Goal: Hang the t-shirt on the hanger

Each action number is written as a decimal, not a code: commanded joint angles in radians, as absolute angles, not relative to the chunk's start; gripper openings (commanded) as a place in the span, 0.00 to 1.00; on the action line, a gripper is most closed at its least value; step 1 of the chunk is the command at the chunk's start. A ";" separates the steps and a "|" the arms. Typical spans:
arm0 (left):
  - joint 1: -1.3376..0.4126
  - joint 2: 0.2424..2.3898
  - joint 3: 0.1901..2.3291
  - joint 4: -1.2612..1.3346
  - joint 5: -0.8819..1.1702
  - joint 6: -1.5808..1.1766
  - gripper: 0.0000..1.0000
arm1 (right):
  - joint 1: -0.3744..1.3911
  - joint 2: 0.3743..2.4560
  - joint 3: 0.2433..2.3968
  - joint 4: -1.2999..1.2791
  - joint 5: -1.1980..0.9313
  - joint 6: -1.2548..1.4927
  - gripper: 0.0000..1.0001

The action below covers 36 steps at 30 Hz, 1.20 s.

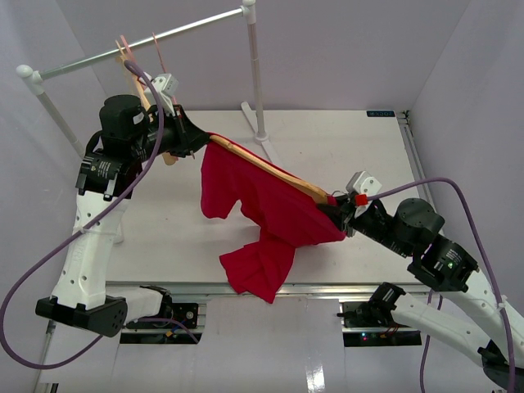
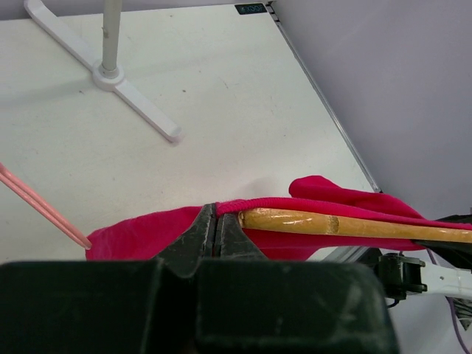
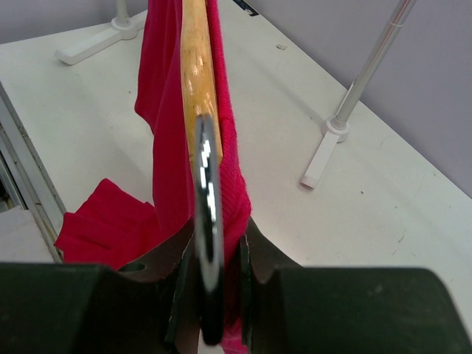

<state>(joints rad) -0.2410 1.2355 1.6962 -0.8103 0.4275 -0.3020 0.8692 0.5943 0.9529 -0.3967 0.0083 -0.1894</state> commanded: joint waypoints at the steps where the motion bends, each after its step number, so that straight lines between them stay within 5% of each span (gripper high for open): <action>1: -0.160 1.193 1.674 -0.648 0.269 -0.191 0.00 | 0.851 0.597 0.996 -0.579 0.141 -0.185 0.08; 14: -0.161 1.243 1.732 -0.703 0.028 -0.284 0.00 | 0.853 0.600 1.042 -0.700 0.251 -0.198 0.08; 36: -0.220 1.260 1.570 -0.603 0.048 -0.106 0.00 | 0.851 0.744 1.231 -0.797 0.306 -0.249 0.08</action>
<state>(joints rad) -0.2586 1.2579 1.5905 -0.7215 0.3522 -0.1940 0.8734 0.7527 1.1399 -0.5752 0.0980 -0.2080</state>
